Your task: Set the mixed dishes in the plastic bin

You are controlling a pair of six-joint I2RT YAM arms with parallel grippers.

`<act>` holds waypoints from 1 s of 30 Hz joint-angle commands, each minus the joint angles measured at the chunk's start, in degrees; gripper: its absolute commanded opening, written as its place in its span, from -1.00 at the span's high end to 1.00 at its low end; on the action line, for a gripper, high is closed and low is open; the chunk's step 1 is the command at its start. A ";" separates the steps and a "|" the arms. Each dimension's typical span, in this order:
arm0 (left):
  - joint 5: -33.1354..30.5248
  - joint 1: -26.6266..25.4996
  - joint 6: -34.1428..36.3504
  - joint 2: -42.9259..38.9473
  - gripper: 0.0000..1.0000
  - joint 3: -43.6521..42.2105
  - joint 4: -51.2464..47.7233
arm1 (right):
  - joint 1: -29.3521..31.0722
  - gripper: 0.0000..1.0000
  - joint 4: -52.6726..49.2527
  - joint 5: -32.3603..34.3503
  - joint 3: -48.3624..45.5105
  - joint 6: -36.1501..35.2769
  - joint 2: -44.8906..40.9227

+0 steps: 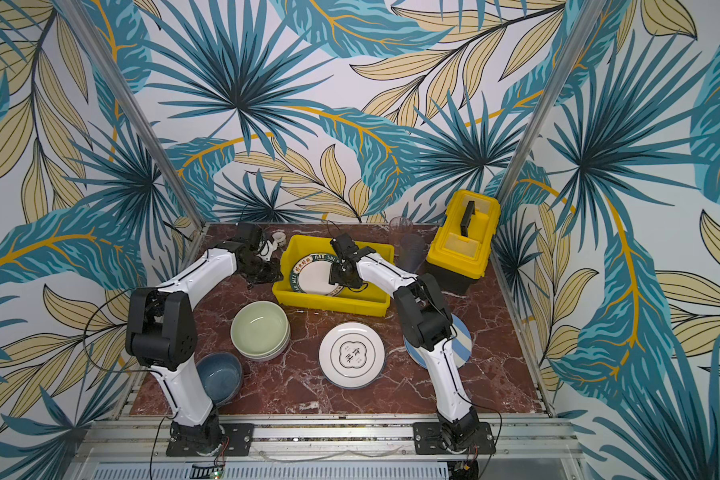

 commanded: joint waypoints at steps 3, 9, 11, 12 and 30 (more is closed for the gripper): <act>2.51 0.19 -0.08 -0.63 0.73 0.48 -0.08 | 0.93 -0.22 -2.46 -0.21 3.57 -1.41 1.65; 2.67 0.19 -0.08 -0.80 0.73 0.48 -0.05 | 1.59 -0.22 -3.51 -0.77 5.51 -1.73 2.72; 2.66 0.19 0.01 -0.81 0.73 0.48 -0.06 | 1.61 -0.22 -3.70 -0.64 5.56 -1.83 2.88; 2.66 0.19 0.01 -0.93 0.73 0.48 -0.13 | 1.57 -0.22 -3.96 -0.52 5.60 -1.95 2.83; 0.33 0.19 -0.43 -6.61 0.28 2.87 -0.17 | 1.47 -0.27 -9.97 6.20 4.90 -5.51 -4.53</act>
